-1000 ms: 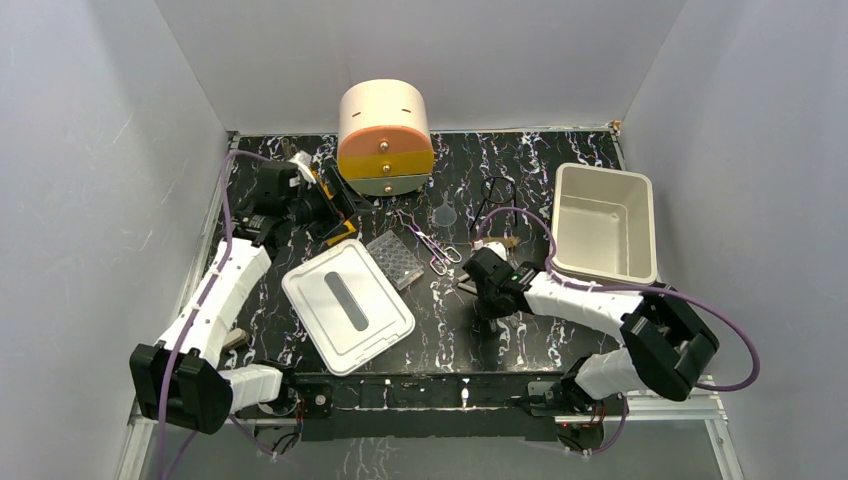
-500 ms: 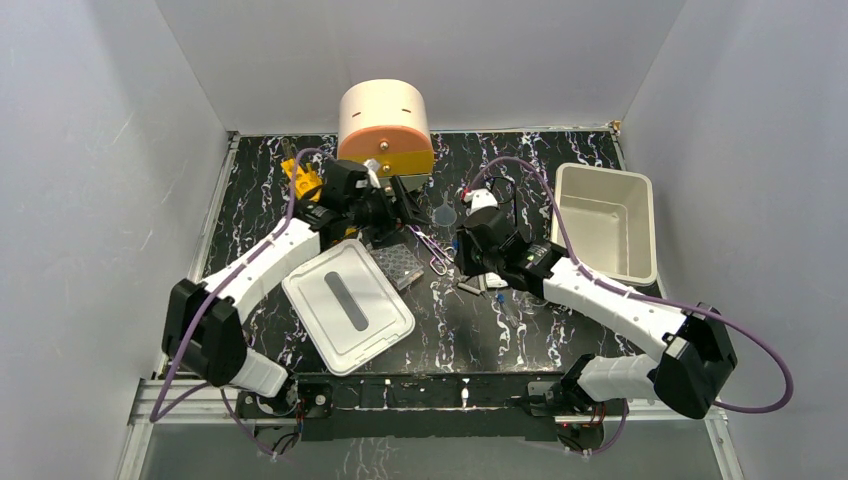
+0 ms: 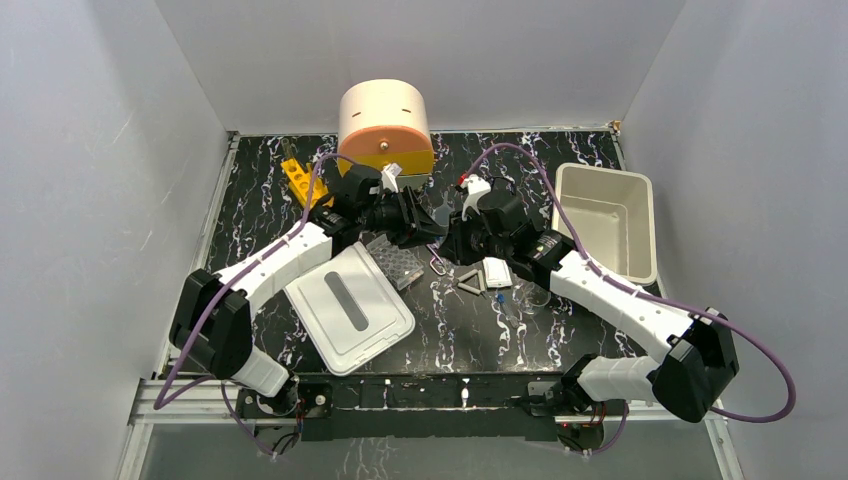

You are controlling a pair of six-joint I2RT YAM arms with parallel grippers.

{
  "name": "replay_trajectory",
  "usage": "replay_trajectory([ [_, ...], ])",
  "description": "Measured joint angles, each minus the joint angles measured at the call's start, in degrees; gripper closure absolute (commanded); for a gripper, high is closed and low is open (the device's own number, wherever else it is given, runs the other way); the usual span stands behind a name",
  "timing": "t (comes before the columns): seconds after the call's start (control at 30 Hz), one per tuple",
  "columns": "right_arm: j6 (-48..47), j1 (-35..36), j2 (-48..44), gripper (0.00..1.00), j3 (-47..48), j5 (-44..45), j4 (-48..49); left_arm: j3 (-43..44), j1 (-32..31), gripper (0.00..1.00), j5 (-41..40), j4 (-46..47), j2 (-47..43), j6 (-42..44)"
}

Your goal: Organize the chemistry lab equipment

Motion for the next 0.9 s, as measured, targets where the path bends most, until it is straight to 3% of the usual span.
replay_trajectory([
  [0.3,0.0,-0.1,-0.2,0.78,-1.2,-2.4,1.0,-2.4,-0.1,0.85,0.6,2.5,0.2,-2.8],
  [0.47,0.0,-0.2,-0.2,0.76,-1.2,-3.1,1.0,-2.6,-0.1,1.0,0.7,2.5,0.2,-2.8],
  [0.5,0.0,-0.2,-0.1,0.72,-1.2,-3.2,1.0,-2.6,-0.1,1.0,0.8,2.5,0.2,-2.7],
  [0.67,0.3,-0.4,-0.1,0.33,-1.2,-3.8,1.1,-2.6,-0.1,1.0,0.7,2.4,0.2,-1.7],
  [0.77,0.1,-0.5,-0.4,0.26,-1.6,-4.4,1.8,-2.3,-0.1,1.0,-1.2,0.5,0.0,0.9],
  [0.9,0.2,-1.0,-2.1,0.25,-3.1,-4.6,1.9,0.4,-0.1,1.0,-7.6,-5.4,-0.1,7.0],
])
